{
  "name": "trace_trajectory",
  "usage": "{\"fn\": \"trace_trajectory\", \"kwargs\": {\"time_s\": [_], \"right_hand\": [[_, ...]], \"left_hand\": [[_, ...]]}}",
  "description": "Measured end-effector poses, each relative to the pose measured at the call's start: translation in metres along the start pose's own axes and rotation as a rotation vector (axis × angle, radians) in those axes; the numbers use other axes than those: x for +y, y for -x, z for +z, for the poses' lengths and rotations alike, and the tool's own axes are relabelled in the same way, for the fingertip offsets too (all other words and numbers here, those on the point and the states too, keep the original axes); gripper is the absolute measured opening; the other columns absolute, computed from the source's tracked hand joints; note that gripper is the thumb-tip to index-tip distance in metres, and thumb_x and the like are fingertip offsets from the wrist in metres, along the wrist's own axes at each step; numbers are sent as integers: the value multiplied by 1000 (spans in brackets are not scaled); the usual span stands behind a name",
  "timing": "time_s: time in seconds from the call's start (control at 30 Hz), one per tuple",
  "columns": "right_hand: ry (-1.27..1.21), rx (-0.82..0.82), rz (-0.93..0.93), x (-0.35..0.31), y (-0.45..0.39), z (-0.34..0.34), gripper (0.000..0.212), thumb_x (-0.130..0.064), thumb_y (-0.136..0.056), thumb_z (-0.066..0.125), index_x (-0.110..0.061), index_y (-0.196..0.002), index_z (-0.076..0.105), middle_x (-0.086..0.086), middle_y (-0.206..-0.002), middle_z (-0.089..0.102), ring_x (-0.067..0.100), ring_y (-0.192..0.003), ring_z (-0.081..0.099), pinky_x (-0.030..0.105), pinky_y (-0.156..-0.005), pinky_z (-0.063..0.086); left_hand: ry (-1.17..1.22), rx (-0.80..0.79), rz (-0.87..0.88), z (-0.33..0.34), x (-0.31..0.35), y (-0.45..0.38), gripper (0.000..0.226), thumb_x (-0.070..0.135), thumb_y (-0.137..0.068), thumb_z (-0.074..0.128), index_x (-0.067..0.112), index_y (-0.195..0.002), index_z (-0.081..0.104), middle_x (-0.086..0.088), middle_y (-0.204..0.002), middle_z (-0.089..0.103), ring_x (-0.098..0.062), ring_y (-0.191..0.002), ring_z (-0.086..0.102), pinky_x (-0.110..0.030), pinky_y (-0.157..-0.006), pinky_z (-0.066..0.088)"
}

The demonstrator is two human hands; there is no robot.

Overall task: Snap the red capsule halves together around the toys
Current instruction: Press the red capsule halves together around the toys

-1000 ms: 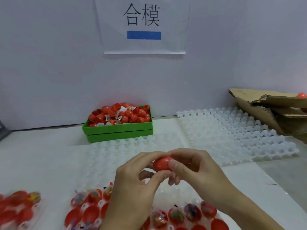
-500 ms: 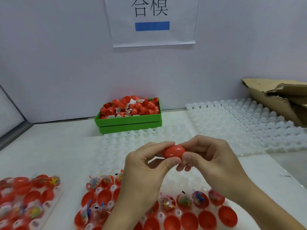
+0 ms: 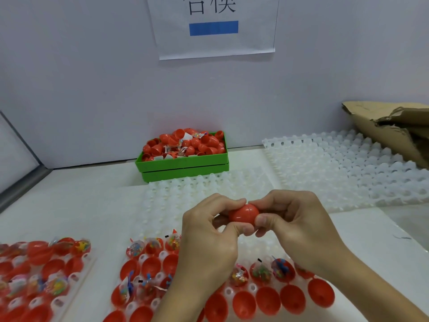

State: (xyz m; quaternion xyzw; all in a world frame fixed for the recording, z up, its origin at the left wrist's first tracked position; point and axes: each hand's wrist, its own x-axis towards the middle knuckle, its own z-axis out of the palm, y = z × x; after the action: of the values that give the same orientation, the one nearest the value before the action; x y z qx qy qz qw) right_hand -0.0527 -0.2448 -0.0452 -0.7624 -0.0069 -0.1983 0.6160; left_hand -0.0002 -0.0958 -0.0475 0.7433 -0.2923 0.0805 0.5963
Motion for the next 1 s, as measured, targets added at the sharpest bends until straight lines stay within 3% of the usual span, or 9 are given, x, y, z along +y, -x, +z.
{"fn": "trace_trajectory", "kwargs": {"time_s": [0.17,0.23,0.3,0.4,0.5,0.6,0.73,1.0], "right_hand": [[-70,-62,-3,-10,6,9,14,-14,-84,72,-20,-95,78,-1,-87,78,15,-85,75,28,-77,60],[-10,-62,-7,-10,7,14,14,-11,-84,75,-24,-90,78,-4,-84,78,14,-85,75,31,-79,59],[-19,-33,1,-7,7,15,21,-2,-85,71,-21,-85,78,-4,-80,77,12,-82,75,24,-75,59],[-160,-11,45,-5,4,11,21,1,-88,67,-16,-87,79,3,-81,77,17,-80,76,22,-69,58],[-248,-23,27,-5,3,10,15,-17,-85,67,-20,-93,79,7,-84,77,20,-82,76,24,-72,59],[-349,-89,16,-4,5,14,22,-20,-86,63,-15,-101,78,12,-91,77,24,-87,75,26,-73,59],[-362,-68,17,-2,5,17,23,-22,-85,61,-17,-100,79,11,-89,77,24,-84,76,24,-70,58],[-385,-110,21,1,2,15,24,-20,-89,63,-12,-107,76,13,-100,76,27,-95,74,26,-76,58]], "left_hand": [[-296,37,248,0,-3,-1,18,18,-74,73,17,-92,73,13,-79,62,-2,-78,60,-6,-68,47],[-449,28,359,1,-4,-1,18,16,-75,73,12,-93,73,8,-77,59,-4,-72,53,-5,-63,41],[-507,7,411,1,-5,0,24,17,-74,75,12,-97,74,6,-78,57,-5,-71,50,-4,-62,38],[-221,-120,212,-7,-3,-4,35,33,-69,81,26,-103,74,12,-96,60,-6,-91,60,-8,-72,45],[236,-253,-75,-15,-2,-8,45,39,-73,81,32,-116,71,14,-123,65,-3,-120,59,-15,-88,51],[439,-247,-227,-7,-4,-5,49,40,-71,74,23,-117,72,-1,-114,74,-19,-111,68,-36,-91,57],[432,-152,-221,0,-4,-1,33,38,-73,77,26,-103,76,-5,-104,76,-24,-102,72,-46,-91,57],[404,-150,-149,-2,-4,-3,23,30,-79,73,30,-101,77,4,-104,77,-15,-101,72,-26,-81,59]]}}
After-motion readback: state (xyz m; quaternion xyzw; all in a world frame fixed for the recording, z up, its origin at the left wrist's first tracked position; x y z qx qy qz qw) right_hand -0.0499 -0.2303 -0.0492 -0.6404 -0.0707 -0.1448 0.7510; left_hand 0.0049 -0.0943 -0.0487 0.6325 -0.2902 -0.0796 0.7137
